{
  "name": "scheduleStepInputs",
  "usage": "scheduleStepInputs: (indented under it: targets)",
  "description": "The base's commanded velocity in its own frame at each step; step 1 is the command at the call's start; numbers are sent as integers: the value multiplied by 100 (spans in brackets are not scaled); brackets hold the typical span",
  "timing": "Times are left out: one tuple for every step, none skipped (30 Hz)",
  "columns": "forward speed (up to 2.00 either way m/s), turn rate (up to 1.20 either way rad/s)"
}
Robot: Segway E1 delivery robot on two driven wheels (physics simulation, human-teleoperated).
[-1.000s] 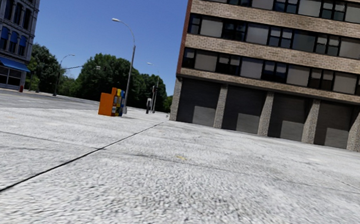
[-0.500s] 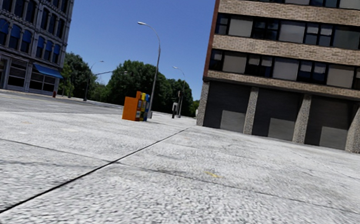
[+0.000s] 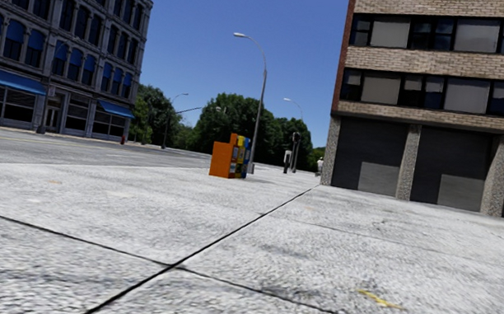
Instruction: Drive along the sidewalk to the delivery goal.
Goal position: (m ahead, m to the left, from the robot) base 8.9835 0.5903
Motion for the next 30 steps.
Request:
scheduleStepInputs:
  targets:
    - [198,38]
    - [198,38]
    - [198,34]
    - [198,31]
    - [198,31]
    - [198,28]
    - [198,0]
    - [198,0]
    - [198,0]
    - [198,0]
    - [198,0]
    - [198,0]
    - [198,0]
    - [198,0]
    - [198,0]
    - [198,0]
    - [198,0]
    - [198,0]
    - [198,0]
    - [198,0]
    - [198,0]
    - [198,0]
    - [198,0]
    - [198,0]
    - [198,0]
    - [198,0]
    - [198,0]
    - [198,0]
    - [198,0]
    - [198,0]
